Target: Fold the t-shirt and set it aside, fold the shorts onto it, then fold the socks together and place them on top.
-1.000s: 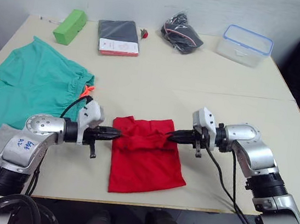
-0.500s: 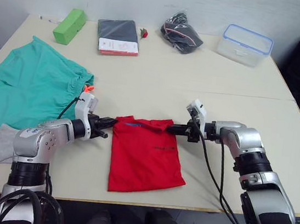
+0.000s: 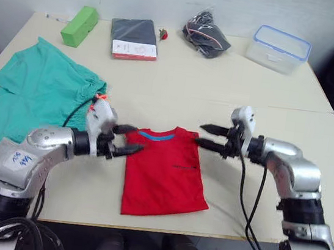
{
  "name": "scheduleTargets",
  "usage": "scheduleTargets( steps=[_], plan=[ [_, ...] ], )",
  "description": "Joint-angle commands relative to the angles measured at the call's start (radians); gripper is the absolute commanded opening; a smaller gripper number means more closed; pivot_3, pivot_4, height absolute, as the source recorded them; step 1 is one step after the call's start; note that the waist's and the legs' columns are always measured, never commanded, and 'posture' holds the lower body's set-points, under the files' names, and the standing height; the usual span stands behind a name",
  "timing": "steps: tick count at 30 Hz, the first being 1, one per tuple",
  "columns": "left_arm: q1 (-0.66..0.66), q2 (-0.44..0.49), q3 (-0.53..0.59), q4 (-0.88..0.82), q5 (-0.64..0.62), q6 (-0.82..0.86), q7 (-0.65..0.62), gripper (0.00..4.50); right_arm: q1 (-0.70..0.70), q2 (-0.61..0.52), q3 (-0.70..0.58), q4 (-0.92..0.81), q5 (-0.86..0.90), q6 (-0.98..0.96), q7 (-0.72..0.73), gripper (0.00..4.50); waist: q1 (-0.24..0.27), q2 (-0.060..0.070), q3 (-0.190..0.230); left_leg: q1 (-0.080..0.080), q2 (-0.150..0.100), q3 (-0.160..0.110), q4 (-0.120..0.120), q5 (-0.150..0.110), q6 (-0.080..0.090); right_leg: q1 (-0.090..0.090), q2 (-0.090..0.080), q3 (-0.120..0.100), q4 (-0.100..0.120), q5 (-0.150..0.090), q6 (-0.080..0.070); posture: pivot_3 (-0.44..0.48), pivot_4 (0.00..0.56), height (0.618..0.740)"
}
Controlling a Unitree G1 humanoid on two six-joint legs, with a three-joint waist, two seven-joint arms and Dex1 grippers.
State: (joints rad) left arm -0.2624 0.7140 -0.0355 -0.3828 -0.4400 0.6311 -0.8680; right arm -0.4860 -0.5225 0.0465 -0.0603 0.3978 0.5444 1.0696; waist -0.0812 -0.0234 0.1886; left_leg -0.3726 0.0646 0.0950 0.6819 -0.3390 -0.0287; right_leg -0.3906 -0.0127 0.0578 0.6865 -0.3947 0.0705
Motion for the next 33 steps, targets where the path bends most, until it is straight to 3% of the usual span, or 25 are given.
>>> scheduleTargets(
  steps=[1, 7, 13, 18, 21, 26, 32, 33],
  plan=[
    [0.025, 0.031, -0.113, 0.021, 0.103, -0.181, -0.102, 2.02, 0.053, -0.003, 0.063, -0.130, -0.057, -0.122, -0.013, 2.04, -0.004, -0.001, 0.000, 0.000, 0.000, 0.001, 0.000, 0.000, 0.001, 0.000, 0.000, 0.001, 0.000, 0.000, 0.000, 0.000, 0.150, 0.740],
    [0.020, 0.018, -0.216, 0.144, 0.234, -0.306, -0.124, 0.08, 0.094, 0.035, 0.199, -0.090, -0.205, -0.243, -0.091, 0.00, -0.001, -0.001, 0.000, 0.003, 0.000, 0.001, 0.000, 0.006, 0.000, 0.000, 0.001, 0.002, 0.003, 0.001, -0.002, 0.000, 0.150, 0.740],
    [0.031, 0.007, -0.222, 0.172, 0.267, -0.329, -0.110, 0.03, 0.037, 0.074, 0.241, 0.115, -0.335, -0.333, -0.205, 0.00, 0.000, -0.001, 0.000, 0.003, 0.000, 0.001, 0.000, 0.005, 0.001, 0.000, 0.000, 0.002, 0.003, 0.001, -0.002, 0.000, 0.150, 0.740],
    [0.046, 0.006, -0.206, 0.153, 0.244, -0.284, -0.103, 0.03, -0.092, 0.097, 0.143, 0.384, -0.352, -0.362, -0.346, 0.00, -0.002, -0.002, -0.001, 0.007, 0.000, 0.001, 0.001, 0.006, 0.001, 0.004, 0.000, 0.002, 0.004, 0.002, -0.002, 0.000, 0.150, 0.740],
    [0.053, -0.001, -0.194, 0.152, 0.243, -0.287, -0.091, 0.03, -0.140, 0.111, 0.064, 0.442, -0.281, -0.350, -0.354, 0.00, 0.000, -0.002, -0.001, 0.007, 0.000, 0.000, 0.001, 0.006, 0.001, 0.005, 0.000, 0.001, 0.004, 0.002, -0.002, 0.000, 0.150, 0.740],
    [0.053, -0.019, -0.182, 0.159, 0.239, -0.277, -0.078, 0.03, -0.093, 0.085, 0.004, 0.298, -0.173, -0.268, -0.259, 0.00, -0.001, -0.002, -0.001, 0.005, 0.000, 0.000, 0.000, 0.006, 0.001, 0.003, 0.000, 0.001, 0.004, 0.002, -0.002, 0.000, 0.150, 0.740],
    [0.034, -0.054, -0.115, 0.158, 0.172, -0.230, -0.071, 0.03, -0.005, -0.097, -0.094, -0.054, 0.164, 0.232, -0.101, 0.00, 0.008, -0.002, -0.001, 0.002, 0.000, -0.001, 0.001, 0.005, 0.002, 0.002, -0.001, 0.001, 0.004, 0.002, -0.001, 0.000, 0.150, 0.740],
    [0.032, -0.057, -0.105, 0.155, 0.159, -0.221, -0.072, 0.01, 0.003, -0.134, -0.099, -0.079, 0.209, 0.316, -0.087, 0.17, 0.010, -0.002, -0.001, 0.002, 0.000, -0.001, 0.000, 0.005, 0.002, 0.002, -0.001, 0.000, 0.004, 0.002, -0.001, 0.000, 0.150, 0.740]
  ],
)
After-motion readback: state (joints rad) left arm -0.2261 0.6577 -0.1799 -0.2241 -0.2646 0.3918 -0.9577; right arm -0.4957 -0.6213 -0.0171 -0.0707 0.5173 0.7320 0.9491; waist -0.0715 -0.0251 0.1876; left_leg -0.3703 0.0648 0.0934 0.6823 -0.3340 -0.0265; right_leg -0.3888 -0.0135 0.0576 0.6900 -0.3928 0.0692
